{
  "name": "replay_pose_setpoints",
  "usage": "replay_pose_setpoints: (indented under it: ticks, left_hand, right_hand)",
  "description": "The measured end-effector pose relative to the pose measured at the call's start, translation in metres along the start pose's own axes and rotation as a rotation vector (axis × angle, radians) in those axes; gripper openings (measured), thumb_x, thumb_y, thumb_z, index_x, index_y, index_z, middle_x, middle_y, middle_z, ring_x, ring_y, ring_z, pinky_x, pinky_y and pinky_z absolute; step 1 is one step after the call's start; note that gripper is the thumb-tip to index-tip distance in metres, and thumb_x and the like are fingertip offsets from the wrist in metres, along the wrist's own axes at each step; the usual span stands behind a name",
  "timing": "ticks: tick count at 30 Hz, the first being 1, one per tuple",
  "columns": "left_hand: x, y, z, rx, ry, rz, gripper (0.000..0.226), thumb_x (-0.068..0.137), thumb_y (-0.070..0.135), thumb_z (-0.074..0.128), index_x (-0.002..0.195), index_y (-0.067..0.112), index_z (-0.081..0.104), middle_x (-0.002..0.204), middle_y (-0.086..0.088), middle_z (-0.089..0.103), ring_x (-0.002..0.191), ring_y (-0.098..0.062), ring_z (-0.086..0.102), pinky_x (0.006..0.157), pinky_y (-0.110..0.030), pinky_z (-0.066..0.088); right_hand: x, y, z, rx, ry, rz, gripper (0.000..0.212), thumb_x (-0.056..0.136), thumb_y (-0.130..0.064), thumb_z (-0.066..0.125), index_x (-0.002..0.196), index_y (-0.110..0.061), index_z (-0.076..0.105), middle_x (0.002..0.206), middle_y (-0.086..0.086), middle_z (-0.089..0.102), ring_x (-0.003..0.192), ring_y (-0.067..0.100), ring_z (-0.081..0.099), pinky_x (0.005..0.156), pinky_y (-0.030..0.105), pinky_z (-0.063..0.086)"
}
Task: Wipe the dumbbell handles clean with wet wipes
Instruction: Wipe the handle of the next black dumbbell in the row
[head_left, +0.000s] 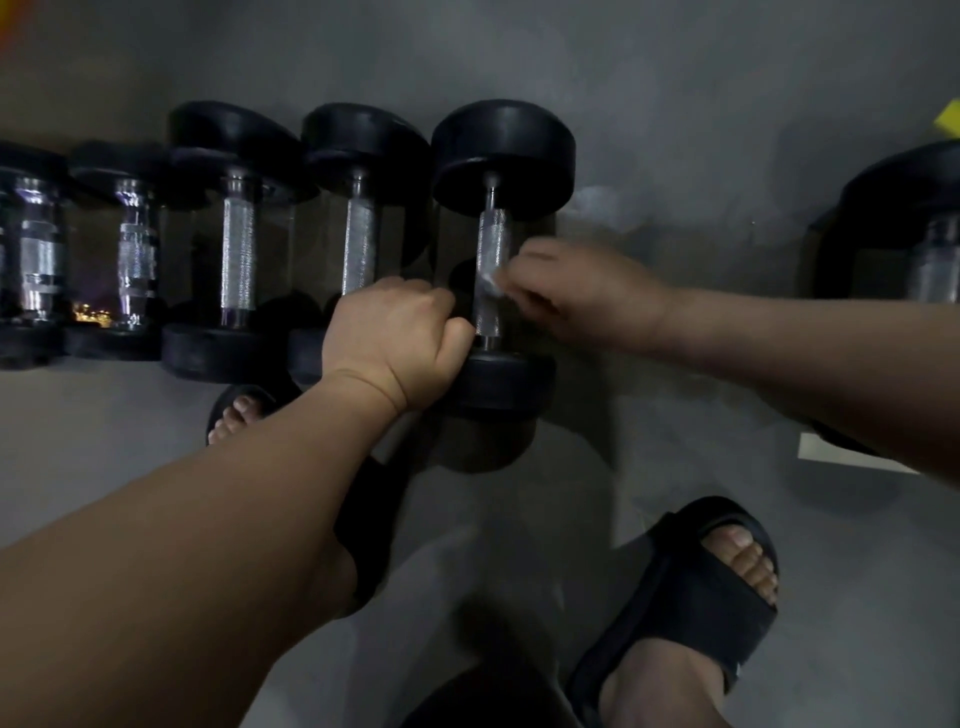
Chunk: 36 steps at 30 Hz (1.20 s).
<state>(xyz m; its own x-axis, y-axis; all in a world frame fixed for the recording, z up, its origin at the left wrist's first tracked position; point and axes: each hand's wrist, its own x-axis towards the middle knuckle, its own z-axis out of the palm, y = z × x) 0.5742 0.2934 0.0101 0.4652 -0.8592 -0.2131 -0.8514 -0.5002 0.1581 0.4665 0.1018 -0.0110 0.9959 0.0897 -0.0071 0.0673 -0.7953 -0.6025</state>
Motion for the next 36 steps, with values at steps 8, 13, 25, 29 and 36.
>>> replay_pose_setpoints:
  ticks: [8,13,25,29,36]
  left_hand:
    - [-0.005,0.028,-0.001,0.002,0.024,-0.179,0.049,0.083,0.042,0.023,0.069,0.012,0.06,0.079,-0.012,0.064,0.086,-0.036,0.053,0.075,-0.041,0.038]
    - [-0.011,0.054,0.015,-0.546,0.104,-0.407,0.03,0.088,0.031,0.035,0.074,0.014,0.055,0.085,-0.01,0.055,0.09,-0.031,0.05,0.084,-0.043,0.042]
    - [-0.007,0.065,0.019,-1.078,0.089,-0.78,0.03,0.095,0.021,0.047,0.08,0.005,0.069,0.077,0.002,0.064,0.077,-0.008,0.056,0.075,-0.023,0.039]
    - [0.005,0.068,0.023,-1.066,0.072,-0.897,0.028,0.098,0.007,0.041,0.101,0.008,0.069,0.094,0.003,0.062,0.092,-0.014,0.055,0.059,-0.002,0.032]
    - [0.008,0.083,0.023,-0.968,0.253,-0.985,0.033,0.09,0.022,0.04,0.091,0.009,0.07,0.096,-0.008,0.069,0.099,-0.03,0.061,0.081,-0.029,0.044]
  right_hand:
    - [0.007,0.01,-0.011,-0.072,0.153,0.213,0.023,0.096,-0.027,0.048,0.097,-0.008,0.061,0.09,0.014,0.06,0.075,0.032,0.057,0.063,0.032,0.037]
    - [0.007,0.002,-0.005,-0.028,0.209,0.329,0.015,0.099,-0.025,0.05,0.099,-0.013,0.059,0.087,0.007,0.056,0.078,0.028,0.057,0.064,0.031,0.033]
    - [-0.017,0.016,-0.016,-0.068,0.181,0.278,0.015,0.095,-0.018,0.052,0.103,-0.011,0.061,0.095,0.012,0.061,0.083,0.031,0.059,0.065,0.034,0.037]
    - [-0.028,0.011,-0.01,-0.007,0.132,0.168,0.023,0.095,-0.017,0.056,0.115,-0.013,0.066,0.101,0.009,0.063,0.084,0.025,0.06,0.07,0.027,0.037]
    - [-0.033,0.016,-0.019,-0.076,-0.048,-0.112,0.017,0.094,-0.014,0.058,0.106,-0.007,0.069,0.101,0.015,0.059,0.084,0.028,0.059,0.071,0.036,0.05]
